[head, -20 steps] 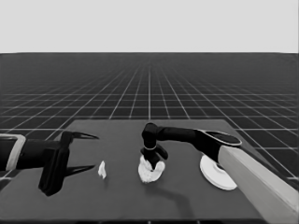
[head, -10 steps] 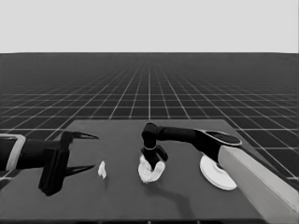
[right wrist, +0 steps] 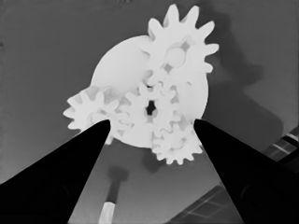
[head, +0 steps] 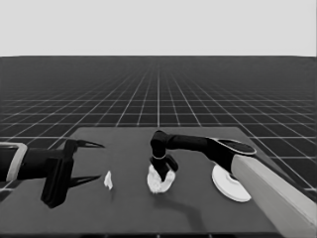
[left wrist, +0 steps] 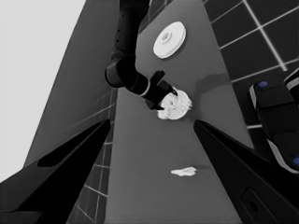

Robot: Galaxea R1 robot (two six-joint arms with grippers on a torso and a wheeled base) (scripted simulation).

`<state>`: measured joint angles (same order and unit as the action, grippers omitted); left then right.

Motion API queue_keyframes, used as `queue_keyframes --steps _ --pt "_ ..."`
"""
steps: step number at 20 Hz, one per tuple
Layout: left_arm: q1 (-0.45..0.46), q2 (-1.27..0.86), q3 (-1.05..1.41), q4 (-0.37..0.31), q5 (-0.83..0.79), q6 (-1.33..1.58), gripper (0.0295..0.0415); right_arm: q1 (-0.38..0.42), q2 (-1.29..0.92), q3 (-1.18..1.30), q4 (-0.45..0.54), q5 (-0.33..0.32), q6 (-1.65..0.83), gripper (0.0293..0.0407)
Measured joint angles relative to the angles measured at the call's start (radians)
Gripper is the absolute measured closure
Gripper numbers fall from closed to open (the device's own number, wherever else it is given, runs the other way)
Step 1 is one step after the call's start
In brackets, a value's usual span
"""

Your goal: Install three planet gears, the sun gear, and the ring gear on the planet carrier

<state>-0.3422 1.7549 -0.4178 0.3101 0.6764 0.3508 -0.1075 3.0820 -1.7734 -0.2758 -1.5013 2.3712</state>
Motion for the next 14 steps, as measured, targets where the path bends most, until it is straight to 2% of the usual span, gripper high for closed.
queue_keyframes --steps 1,2,3,6,10,11,12,13,14 --pt "0.0 0.0 0.0 0.0 0.0 0.0 0.0326 0.049 -0.009 0.039 0.043 -0.026 -0.393 0.0307" --pt "0.0 0.0 0.0 0.0 0.0 0.0 0.0326 0.087 -0.012 0.057 0.071 -0.036 -0.64 0.0309" --pt "0.0 0.0 0.0 0.0 0.0 0.0 0.0326 0.109 -0.014 0.065 0.088 -0.039 -0.788 0.0312" --pt "0.0 0.0 0.0 0.0 0.0 0.0 0.0326 0.132 -0.016 0.071 0.11 -0.039 -0.958 0.0315" --pt "0.0 0.0 0.0 0.0 0.0 0.0 0.0326 0.136 -0.017 0.072 0.116 -0.038 -0.997 0.0315" --pt "0.0 0.0 0.0 0.0 0.0 0.0 0.0326 0.012 -0.293 0.529 -0.103 0.11 -1.414 0.0295" --pt "0.0 0.0 0.0 0.0 0.0 0.0 0.0326 -0.106 -0.715 0.88 -0.234 0.196 -1.678 0.0305" --pt "0.0 0.0 0.0 0.0 0.0 0.0 0.0326 -0.17 -0.978 1.086 -0.311 0.247 -1.834 0.0311" --pt "0.0 0.0 0.0 0.0 0.0 0.0 0.0326 -0.204 -1.126 1.21 -0.356 0.277 -1.925 0.0314"
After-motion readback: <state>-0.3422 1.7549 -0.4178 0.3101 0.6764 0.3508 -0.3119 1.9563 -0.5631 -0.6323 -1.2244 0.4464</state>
